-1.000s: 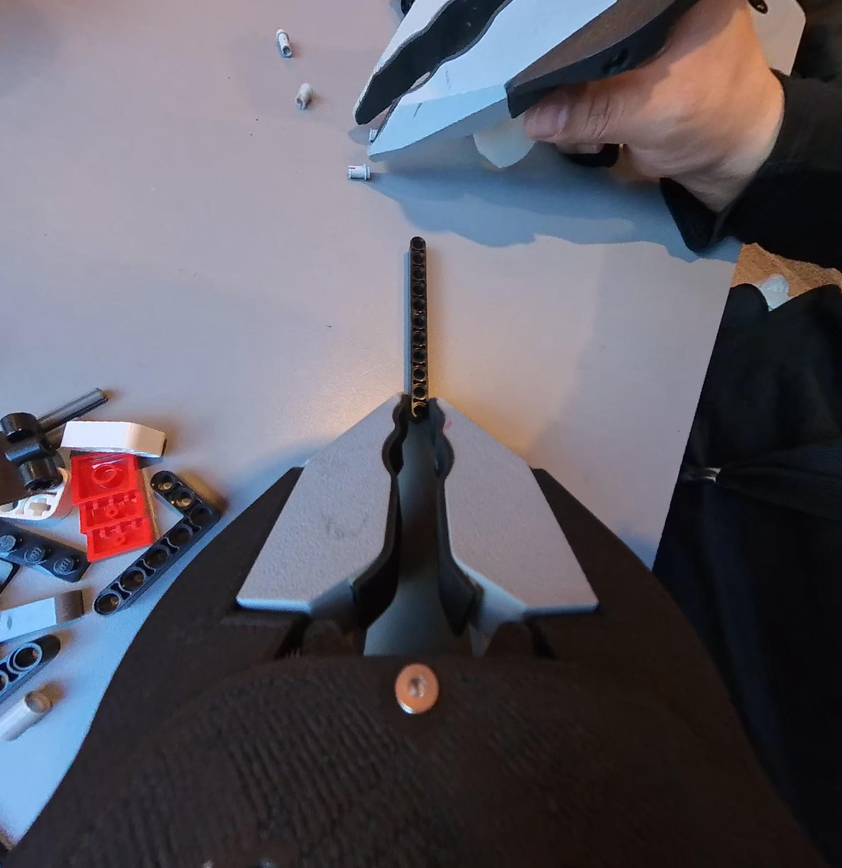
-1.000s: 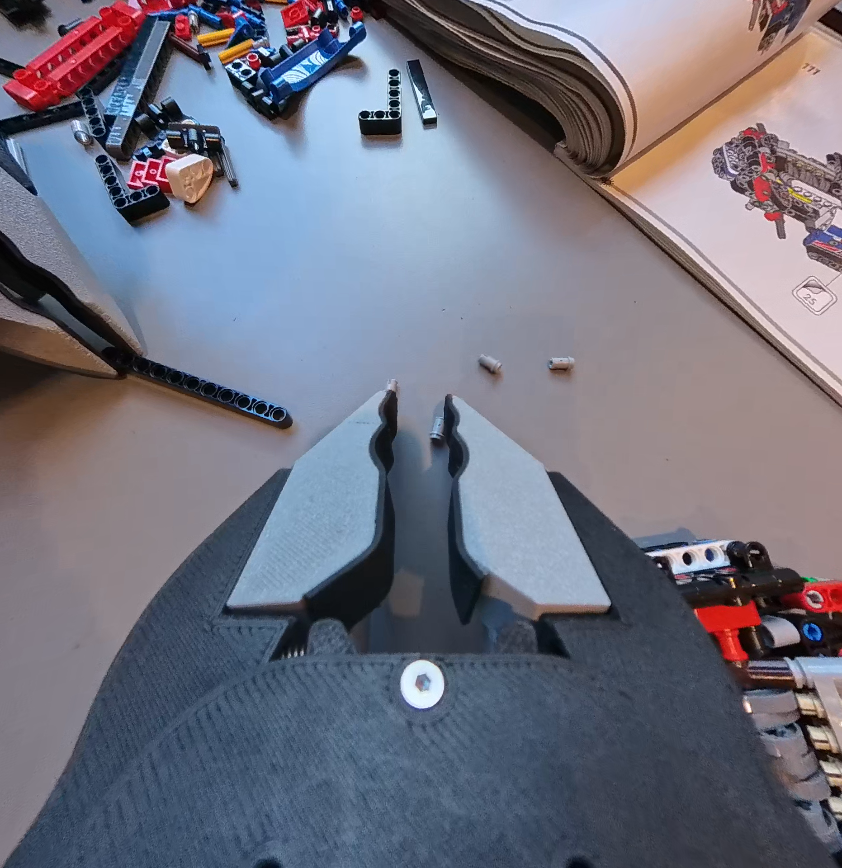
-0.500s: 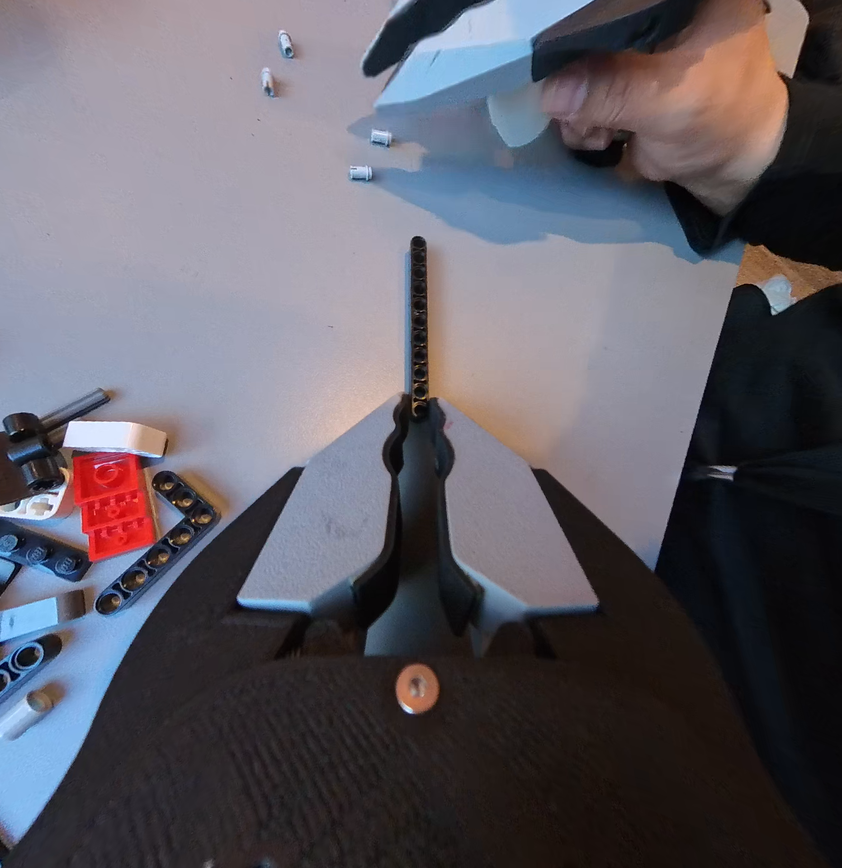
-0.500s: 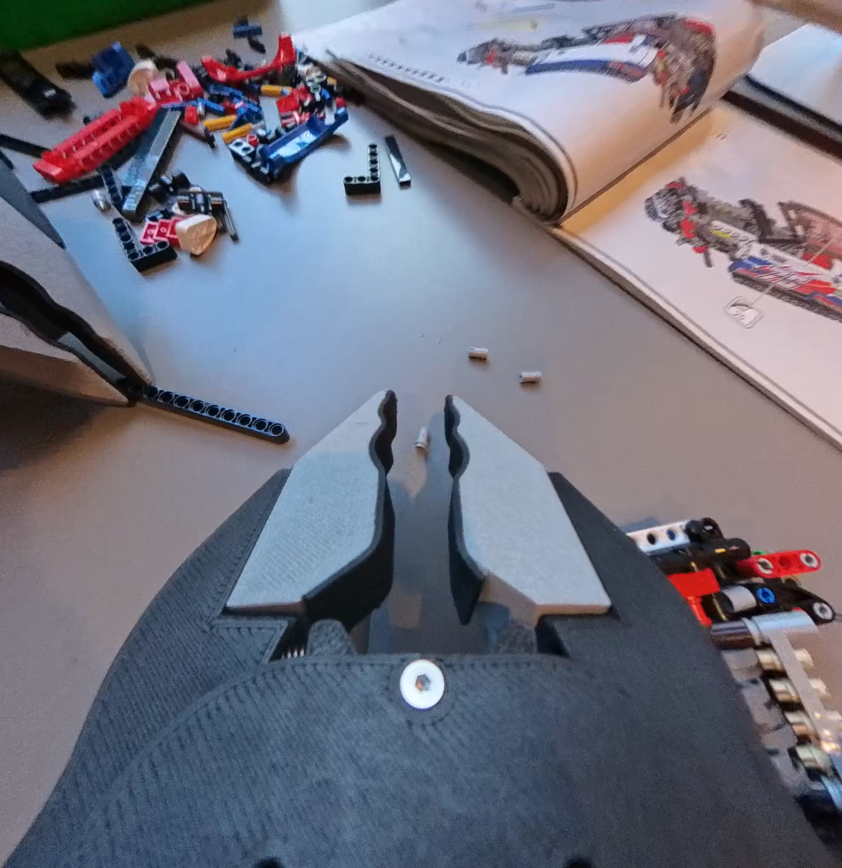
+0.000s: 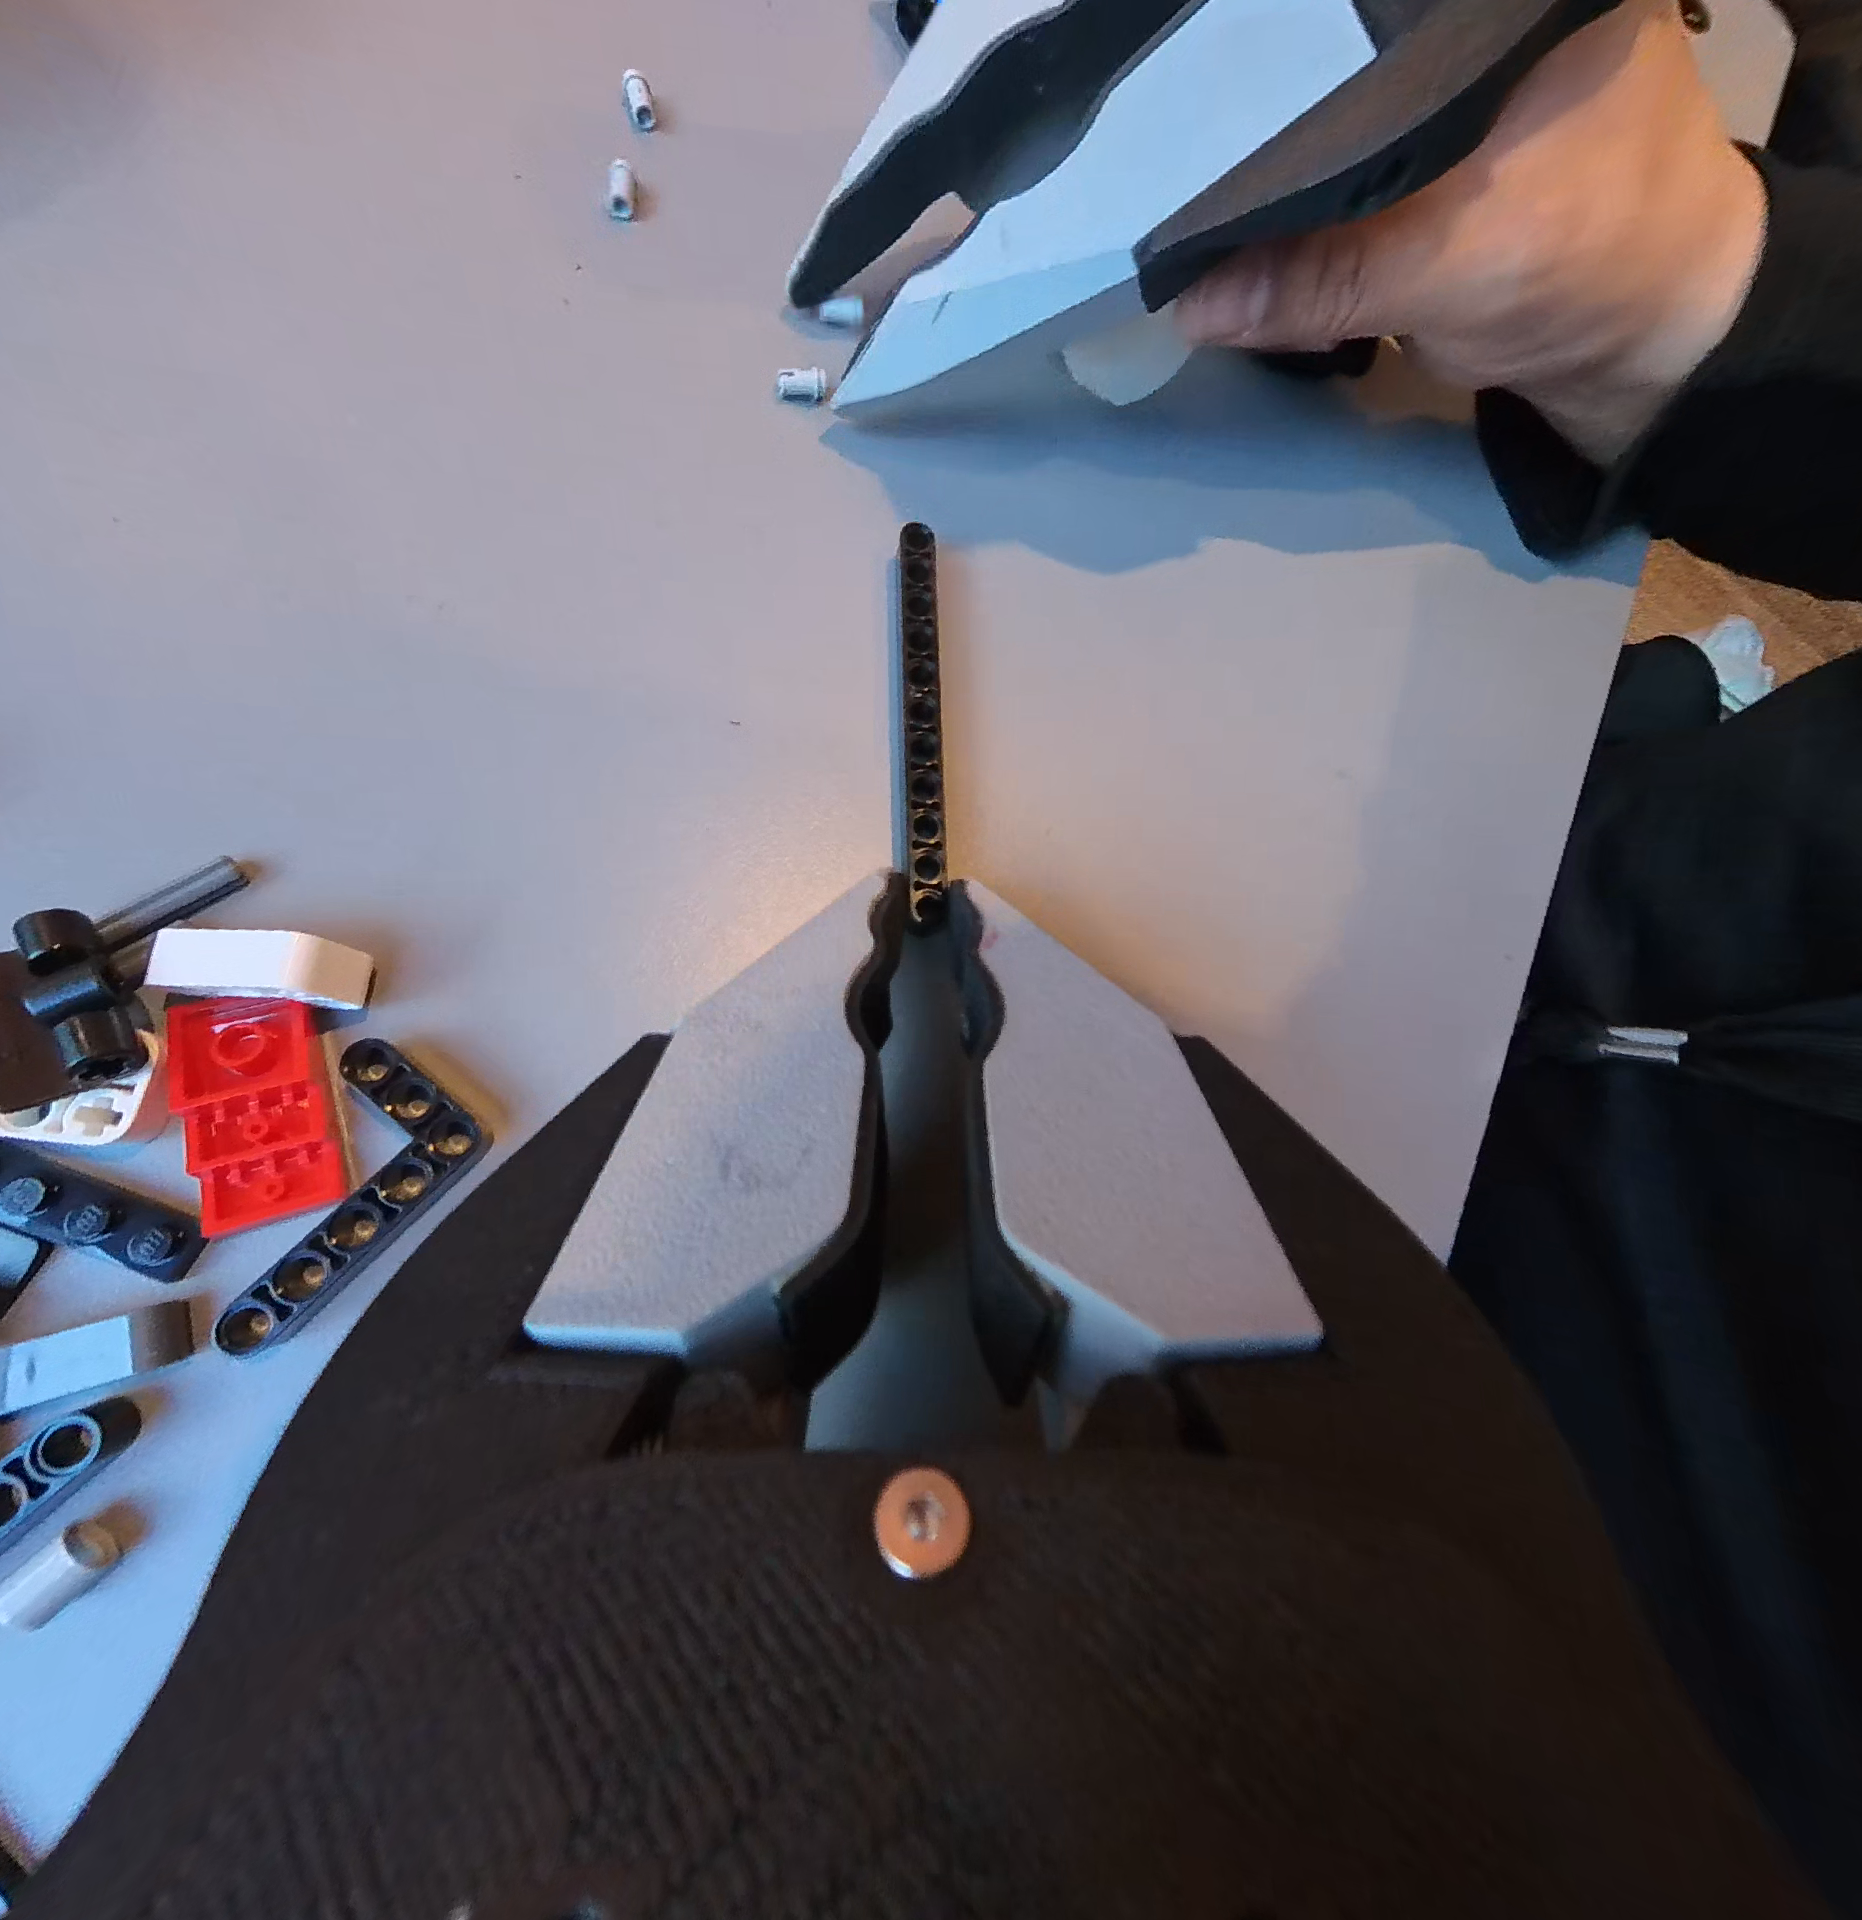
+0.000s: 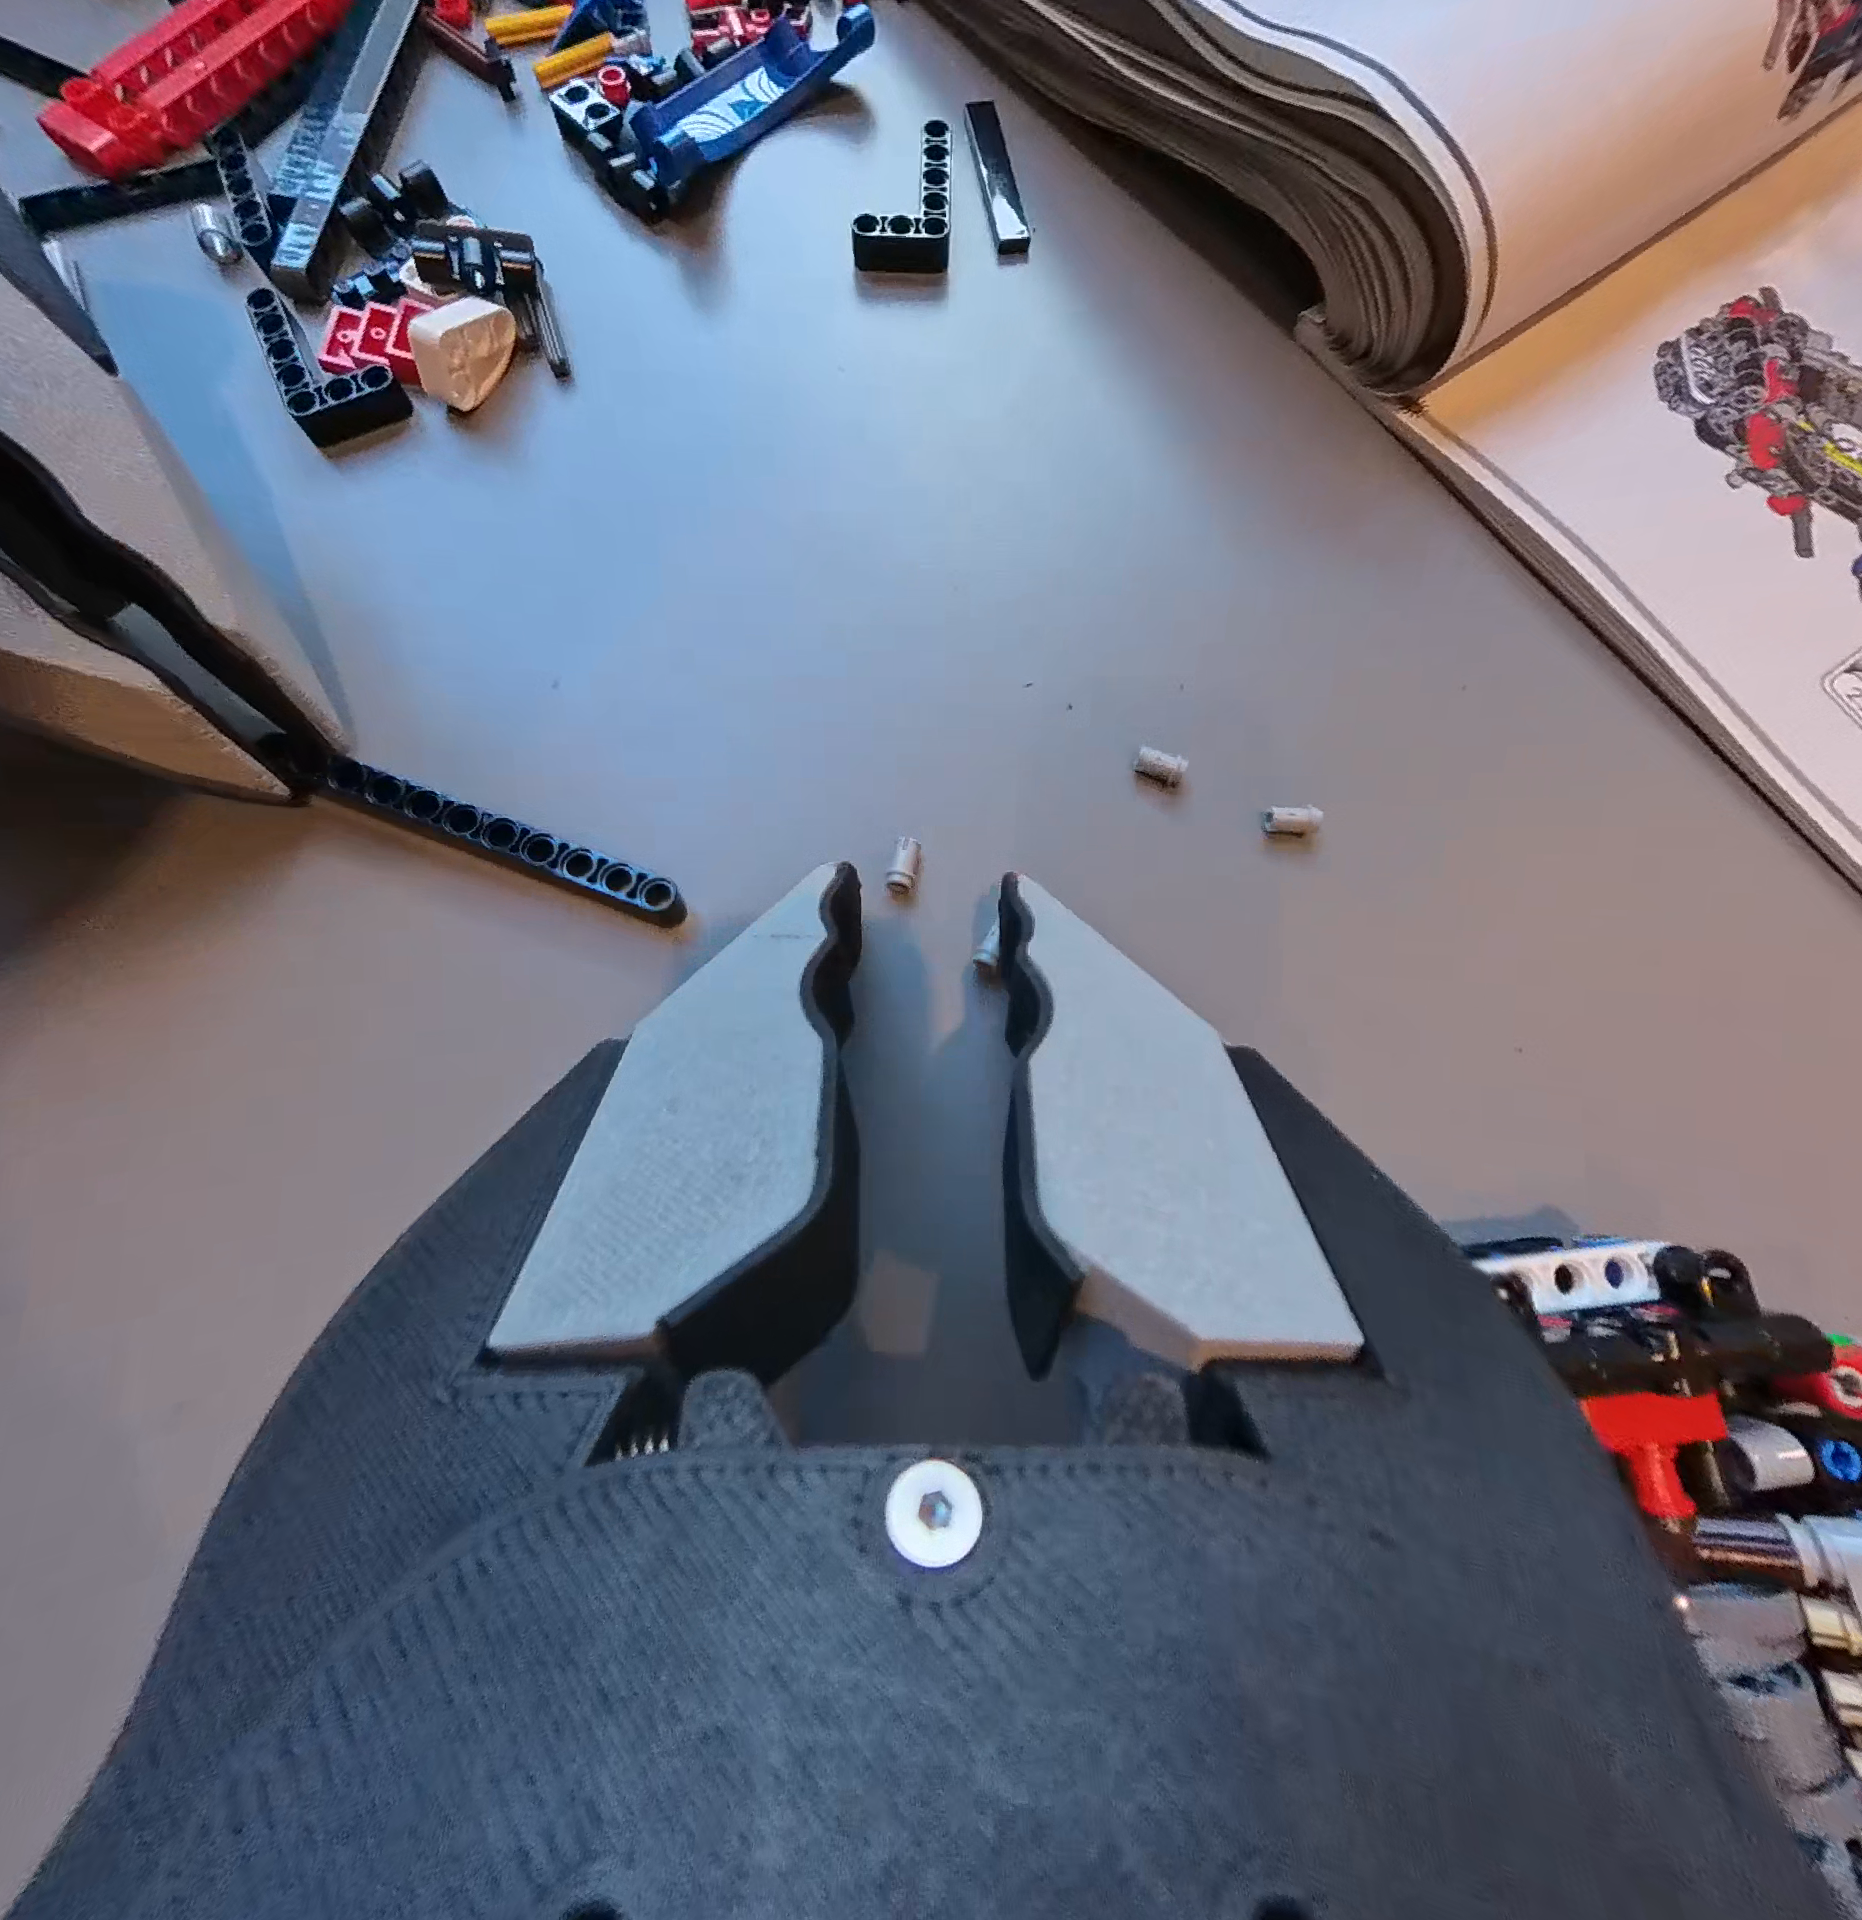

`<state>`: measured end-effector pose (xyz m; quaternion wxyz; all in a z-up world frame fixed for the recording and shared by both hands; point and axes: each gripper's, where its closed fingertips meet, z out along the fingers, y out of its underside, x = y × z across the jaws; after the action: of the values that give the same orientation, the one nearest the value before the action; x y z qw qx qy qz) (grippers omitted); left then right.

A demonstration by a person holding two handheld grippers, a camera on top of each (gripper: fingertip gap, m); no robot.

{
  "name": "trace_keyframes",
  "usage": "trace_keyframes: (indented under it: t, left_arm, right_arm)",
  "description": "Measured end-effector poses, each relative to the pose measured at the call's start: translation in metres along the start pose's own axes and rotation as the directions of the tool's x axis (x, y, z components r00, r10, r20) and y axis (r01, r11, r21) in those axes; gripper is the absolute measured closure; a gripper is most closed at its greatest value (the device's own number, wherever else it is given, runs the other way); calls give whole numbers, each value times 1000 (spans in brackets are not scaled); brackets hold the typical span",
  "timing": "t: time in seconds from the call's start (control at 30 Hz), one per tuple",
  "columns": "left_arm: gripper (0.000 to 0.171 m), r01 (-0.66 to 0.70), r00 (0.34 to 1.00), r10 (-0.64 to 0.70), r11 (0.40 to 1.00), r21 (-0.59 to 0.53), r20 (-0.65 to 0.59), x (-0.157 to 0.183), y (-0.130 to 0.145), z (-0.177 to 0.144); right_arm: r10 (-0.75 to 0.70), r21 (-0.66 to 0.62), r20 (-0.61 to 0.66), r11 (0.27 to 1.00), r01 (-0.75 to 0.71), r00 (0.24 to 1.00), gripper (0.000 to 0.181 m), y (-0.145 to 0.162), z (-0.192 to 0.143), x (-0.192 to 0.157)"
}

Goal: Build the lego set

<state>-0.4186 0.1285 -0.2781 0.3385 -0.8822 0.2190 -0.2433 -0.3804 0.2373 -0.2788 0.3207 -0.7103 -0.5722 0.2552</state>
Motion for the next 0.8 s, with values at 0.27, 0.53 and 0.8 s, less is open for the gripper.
trace_keyframes:
  t: [0.27,0.53,0.8]
  left_arm:
    - [167,-5,1000,5,1000,-2,-6,1,0,0]
    - [167,0,1000,0,1000,-4,-18,2,0,0]
    - [167,2,1000,-2,1000,-4,-20,2,0,0]
  right_arm:
    - [-15,23,-9,1000,15,1000,155,-5,0,0]
    - [20,48,-1,999,-20,1000,154,-8,-3,2]
    - [36,54,-22,998,-35,999,156,-6,-6,6]
